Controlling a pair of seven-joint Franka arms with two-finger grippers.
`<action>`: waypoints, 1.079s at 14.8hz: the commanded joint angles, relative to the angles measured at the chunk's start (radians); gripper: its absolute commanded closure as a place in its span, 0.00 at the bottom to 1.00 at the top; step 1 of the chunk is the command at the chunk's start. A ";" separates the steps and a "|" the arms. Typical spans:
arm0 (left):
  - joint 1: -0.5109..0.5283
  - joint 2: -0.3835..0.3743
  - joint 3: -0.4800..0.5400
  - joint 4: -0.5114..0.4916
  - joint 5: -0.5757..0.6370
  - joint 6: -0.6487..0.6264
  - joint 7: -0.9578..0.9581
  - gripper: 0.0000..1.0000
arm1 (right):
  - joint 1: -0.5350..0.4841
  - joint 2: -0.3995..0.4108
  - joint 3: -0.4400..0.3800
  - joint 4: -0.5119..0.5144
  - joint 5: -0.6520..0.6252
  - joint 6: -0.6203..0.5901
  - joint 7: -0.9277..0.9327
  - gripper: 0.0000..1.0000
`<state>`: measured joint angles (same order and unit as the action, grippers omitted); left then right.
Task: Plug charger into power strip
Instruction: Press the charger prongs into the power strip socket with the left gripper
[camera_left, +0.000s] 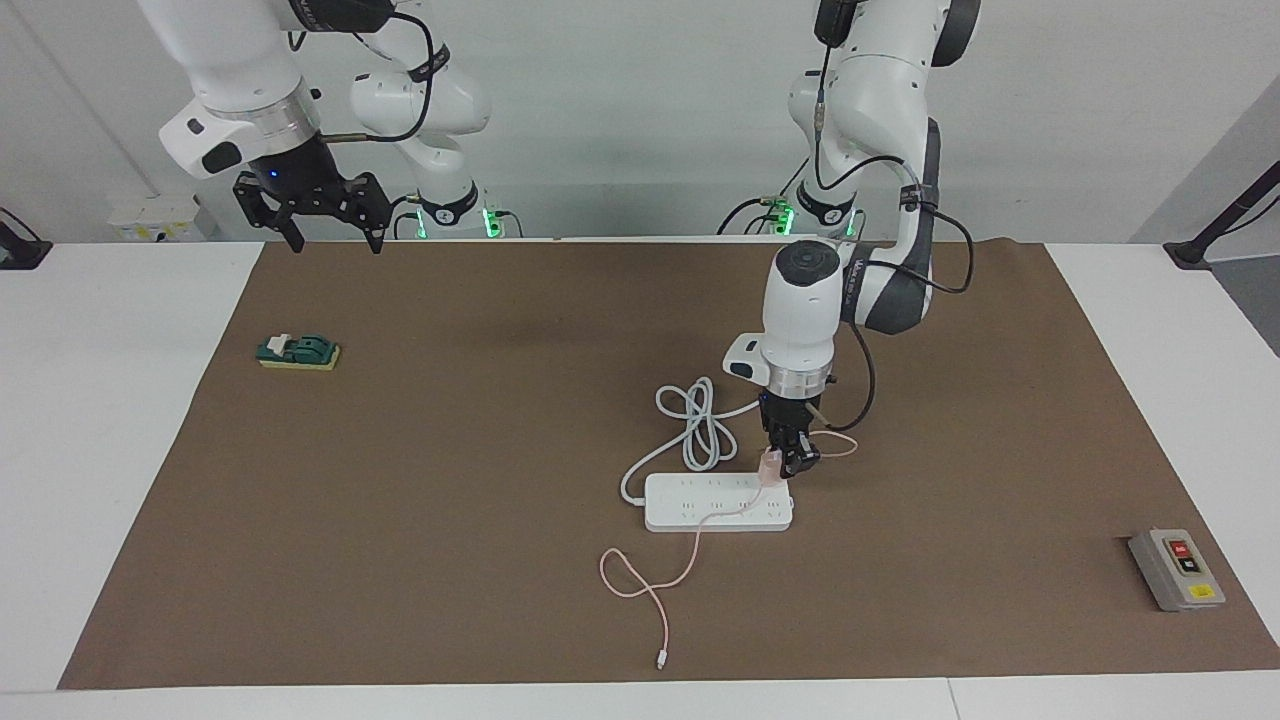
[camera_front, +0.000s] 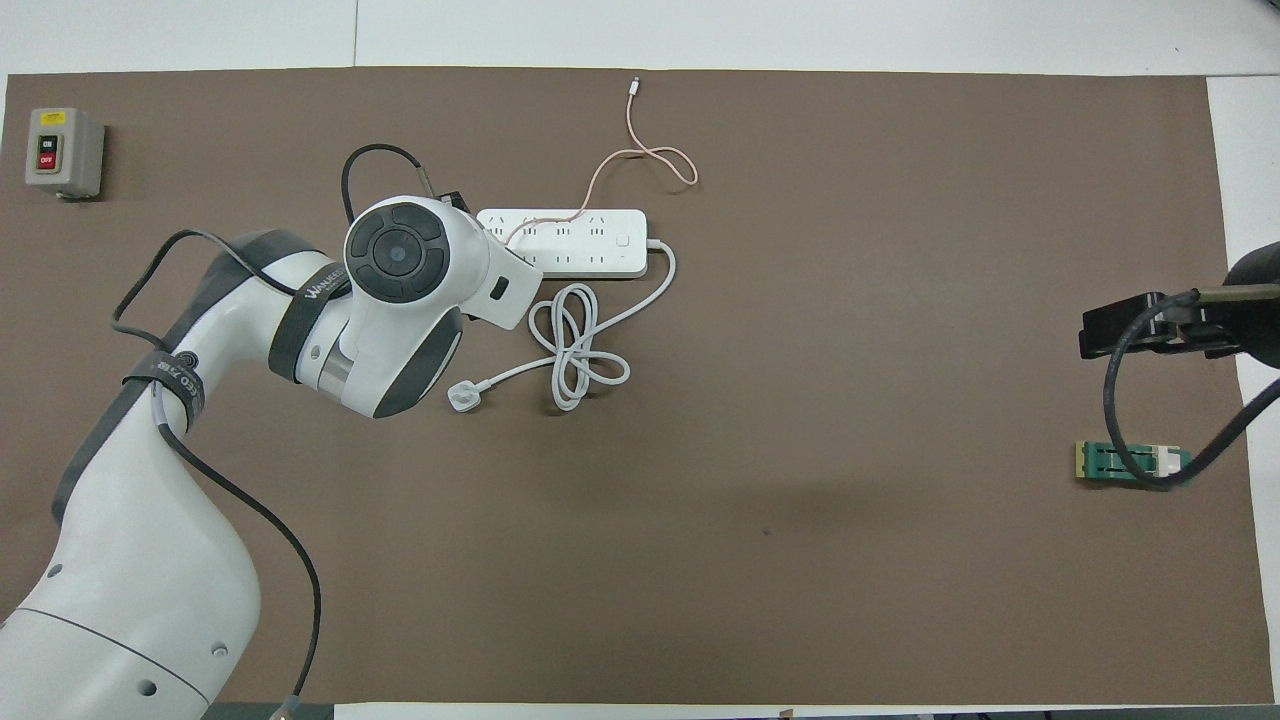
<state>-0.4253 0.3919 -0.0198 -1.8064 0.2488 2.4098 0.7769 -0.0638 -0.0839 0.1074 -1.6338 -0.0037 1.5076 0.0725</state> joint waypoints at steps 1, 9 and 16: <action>0.011 -0.002 -0.005 0.015 -0.025 -0.032 0.022 1.00 | -0.021 -0.027 0.012 -0.029 -0.006 0.006 -0.003 0.00; 0.016 -0.002 -0.005 0.025 -0.060 -0.055 0.027 1.00 | -0.024 -0.025 0.011 -0.028 -0.006 0.008 -0.002 0.00; 0.020 -0.001 -0.005 0.027 -0.069 -0.055 0.027 1.00 | -0.024 -0.024 0.011 -0.026 -0.006 0.008 -0.002 0.00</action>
<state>-0.4132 0.3919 -0.0193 -1.7942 0.1996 2.3775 0.7777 -0.0700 -0.0841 0.1072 -1.6346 -0.0037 1.5076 0.0725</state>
